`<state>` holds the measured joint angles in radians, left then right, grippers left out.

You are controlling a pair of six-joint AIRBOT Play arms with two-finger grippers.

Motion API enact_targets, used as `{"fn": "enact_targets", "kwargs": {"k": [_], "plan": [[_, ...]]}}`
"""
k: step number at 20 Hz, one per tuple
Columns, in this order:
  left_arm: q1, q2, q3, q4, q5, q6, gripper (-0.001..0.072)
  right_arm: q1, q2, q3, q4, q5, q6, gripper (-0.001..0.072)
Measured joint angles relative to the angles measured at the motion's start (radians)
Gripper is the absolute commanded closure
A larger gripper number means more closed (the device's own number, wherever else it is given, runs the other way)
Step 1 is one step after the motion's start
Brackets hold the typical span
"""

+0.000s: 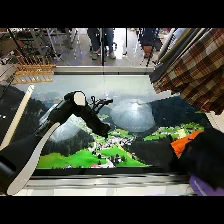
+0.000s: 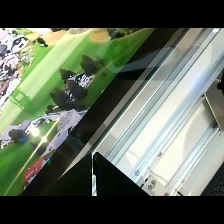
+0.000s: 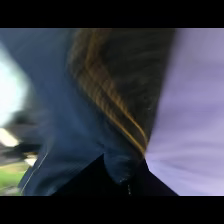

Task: Fold the clothes and pants, and hang the long-sleeved shirts on hangers.

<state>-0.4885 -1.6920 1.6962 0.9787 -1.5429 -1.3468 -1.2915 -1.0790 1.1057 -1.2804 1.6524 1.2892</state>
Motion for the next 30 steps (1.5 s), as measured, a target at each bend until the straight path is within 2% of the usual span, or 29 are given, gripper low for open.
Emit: {"fn": "enact_targets", "kwargs": {"k": [3, 4, 5, 6, 11, 13, 16, 17, 18, 21, 23, 24, 25, 26, 30], "plan": [[0.003, 0.000, 0.000, 0.001, 0.002, 0.000, 0.0683, -0.046, -0.011, -0.093, -0.208, -0.143, 0.070, 0.0664], [0.004, 0.000, 0.000, 0.000, 0.003, 0.000, 0.0683, -0.053, -0.024, -0.109, -0.247, -0.190, 0.092, 0.0537], [0.005, 0.000, 0.000, 0.000, 0.003, 0.000, 0.0683, -0.057, -0.038, -0.119, -0.275, -0.229, 0.108, 0.0237], [0.005, 0.000, 0.000, 0.001, 0.004, 0.000, 0.0682, -0.060, -0.052, -0.127, -0.303, -0.268, 0.119, 0.0009], [0.015, 0.001, 0.000, 0.003, 0.002, 0.000, 0.0683, -0.068, -0.090, -0.077, -0.303, -0.383, 0.142, 0.0014], [0.033, 0.012, 0.000, 0.051, -0.018, -0.002, 0.0684, -0.062, -0.093, -0.003, -0.162, -0.386, 0.143, 0.0015], [0.085, 0.065, 0.000, 0.267, -0.034, -0.067, 0.0682, 0.016, -0.097, 0.071, 0.166, -0.391, 0.130, 0.0020], [0.108, 0.091, 0.000, 0.359, -0.039, -0.092, 0.0682, 0.067, -0.098, 0.080, 0.248, -0.383, 0.116, 0.0061], [0.138, 0.124, 0.000, 0.455, -0.034, -0.118, 0.0682, 0.140, -0.099, 0.081, 0.308, -0.377, 0.097, 0.0134], [0.270, 0.222, 0.000, 0.646, 0.042, -0.199, 0.0683, 0.416, -0.100, 0.047, 0.368, -0.365, 0.060, 0.0146], [0.375, 0.266, 0.000, 0.692, 0.108, -0.272, 0.0683, 0.629, -0.101, 0.009, 0.338, -0.418, 0.044, 0.0150], [0.423, 0.277, 0.000, 0.694, 0.133, -0.311, 0.0683, 0.736, -0.101, -0.007, 0.297, -0.470, 0.042, 0.0240], [0.471, 0.284, 0.000, 0.694, 0.150, -0.350, 0.0682, 0.834, -0.101, -0.018, 0.240, -0.540, 0.036, 0.0480], [0.509, 0.287, -0.001, 0.693, 0.158, -0.382, 0.0683, 0.914, -0.101, -0.026, 0.183, -0.612, 0.035, 0.0686], [0.612, 0.287, -0.001, 0.668, 0.181, -0.450, 0.0683, 1.118, -0.101, -0.040, 0.008, -0.915, 0.026, 0.0677]]}}
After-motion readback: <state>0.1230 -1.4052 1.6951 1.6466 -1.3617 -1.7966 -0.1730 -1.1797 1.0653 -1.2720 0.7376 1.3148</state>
